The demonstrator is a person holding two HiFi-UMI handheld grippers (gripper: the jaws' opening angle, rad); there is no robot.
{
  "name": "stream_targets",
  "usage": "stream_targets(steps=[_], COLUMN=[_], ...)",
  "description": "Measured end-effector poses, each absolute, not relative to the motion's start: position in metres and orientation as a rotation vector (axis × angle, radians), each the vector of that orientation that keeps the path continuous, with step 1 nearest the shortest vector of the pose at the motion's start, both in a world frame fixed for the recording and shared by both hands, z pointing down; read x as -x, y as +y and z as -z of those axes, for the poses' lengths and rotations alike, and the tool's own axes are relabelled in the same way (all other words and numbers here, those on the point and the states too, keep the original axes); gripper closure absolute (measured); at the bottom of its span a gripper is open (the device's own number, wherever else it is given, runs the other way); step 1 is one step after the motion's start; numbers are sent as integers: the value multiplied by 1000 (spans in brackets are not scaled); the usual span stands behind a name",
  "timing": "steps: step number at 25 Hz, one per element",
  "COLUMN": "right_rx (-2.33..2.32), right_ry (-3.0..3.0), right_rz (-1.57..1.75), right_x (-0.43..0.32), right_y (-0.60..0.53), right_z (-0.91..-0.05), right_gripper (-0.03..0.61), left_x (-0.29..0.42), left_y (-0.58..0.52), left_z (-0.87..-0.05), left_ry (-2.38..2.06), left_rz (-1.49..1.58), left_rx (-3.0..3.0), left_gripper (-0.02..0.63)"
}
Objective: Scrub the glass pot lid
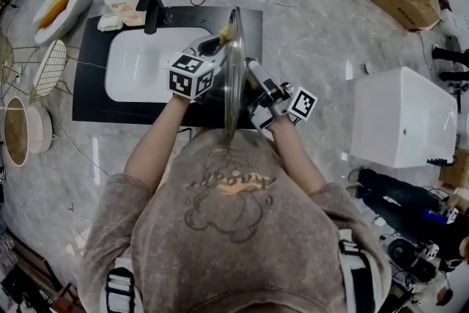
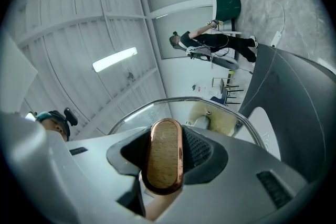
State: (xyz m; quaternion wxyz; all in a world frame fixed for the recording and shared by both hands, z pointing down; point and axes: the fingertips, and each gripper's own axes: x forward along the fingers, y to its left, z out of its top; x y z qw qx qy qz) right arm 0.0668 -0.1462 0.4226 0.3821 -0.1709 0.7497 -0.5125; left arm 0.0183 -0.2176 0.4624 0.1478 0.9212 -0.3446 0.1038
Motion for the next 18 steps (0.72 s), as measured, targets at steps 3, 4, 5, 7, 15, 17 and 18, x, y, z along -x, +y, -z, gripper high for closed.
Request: stream_targets(steps=[3,4,5,7,15,17,18], right_rx=[432,433,434,439,469,474,478], right_ry=[1894,1890,1887,1885,1855,1854,1855], right_rz=[1305,1303,1300,1291,1266,1258,1253], right_x=[-70,-71,-72,-74,-86,-89,-90], right_y=[-148,-149,-149,-151,-164,-167,-169], right_z=[-420,-419,-419,-418,-414,-412,-412], right_gripper=[407,407,407,407,407,407,407], left_x=[-21,-22,-24,-26,-35,-37,-38], left_y=[-209,-206,-202,-195,-159,-149,-144], left_z=[-475,-478,-481,-486,-501,-502,-503], left_ry=[-970,-957,-941,-905,-770,-740,-725], left_rz=[-344,-357,-369,-390,-443,-449,-451], left_rx=[-2637,-2635,-2633,-2632,-2623,-2620,-2616], left_gripper=[540,540,540,540,540,540,540])
